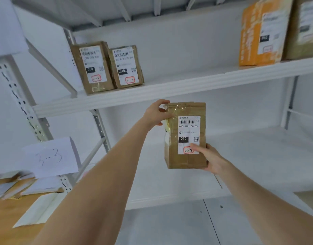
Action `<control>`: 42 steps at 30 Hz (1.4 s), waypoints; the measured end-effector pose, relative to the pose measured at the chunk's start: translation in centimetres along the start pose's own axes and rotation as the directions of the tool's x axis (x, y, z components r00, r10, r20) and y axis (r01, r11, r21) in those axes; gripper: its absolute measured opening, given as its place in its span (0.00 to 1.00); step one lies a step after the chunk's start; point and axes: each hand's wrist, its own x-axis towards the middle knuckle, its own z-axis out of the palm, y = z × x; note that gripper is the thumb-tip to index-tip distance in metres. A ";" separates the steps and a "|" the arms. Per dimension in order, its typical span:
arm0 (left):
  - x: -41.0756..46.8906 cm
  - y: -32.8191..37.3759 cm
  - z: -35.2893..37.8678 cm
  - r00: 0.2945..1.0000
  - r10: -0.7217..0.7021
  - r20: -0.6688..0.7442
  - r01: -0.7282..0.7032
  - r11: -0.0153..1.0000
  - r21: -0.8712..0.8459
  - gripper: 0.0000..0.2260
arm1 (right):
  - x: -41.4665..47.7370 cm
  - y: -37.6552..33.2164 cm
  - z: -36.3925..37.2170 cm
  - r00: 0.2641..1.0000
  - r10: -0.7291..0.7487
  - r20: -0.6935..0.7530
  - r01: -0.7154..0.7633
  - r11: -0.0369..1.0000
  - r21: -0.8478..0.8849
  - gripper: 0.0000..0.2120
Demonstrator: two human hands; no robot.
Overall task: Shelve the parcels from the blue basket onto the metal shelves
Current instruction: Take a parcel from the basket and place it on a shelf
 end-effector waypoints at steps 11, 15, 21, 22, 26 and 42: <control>-2.3 5.9 -2.6 0.985 0.156 0.077 -0.162 0.984 0.074 0.12 | -7.0 -2.7 0.3 0.981 -0.113 -0.160 0.104 0.993 -0.062 0.27; -2.4 8.1 -2.8 0.962 0.273 0.007 -0.273 0.962 0.004 0.12 | -8.7 -4.3 0.7 0.940 -0.226 -0.255 0.229 0.973 -0.021 0.28; -1.2 13.6 -5.1 0.865 0.470 -0.175 -0.472 0.881 0.032 0.20 | -9.5 -10.6 2.4 0.832 -0.448 -0.328 0.466 0.884 -0.028 0.27; -0.9 14.5 -5.6 0.855 0.484 -0.187 -0.487 0.873 0.028 0.22 | -9.4 -11.8 2.7 0.818 -0.473 -0.329 0.492 0.870 -0.028 0.27; 1.0 18.0 -7.6 0.829 0.504 -0.241 -0.514 0.857 0.023 0.24 | -8.1 -16.7 3.5 0.787 -0.538 -0.302 0.559 0.829 -0.020 0.27; 11.4 22.2 -4.6 0.789 0.373 -0.489 -0.364 0.924 0.118 0.22 | 3.6 -26.7 -1.2 0.669 -0.742 -0.048 0.675 0.633 -0.380 0.20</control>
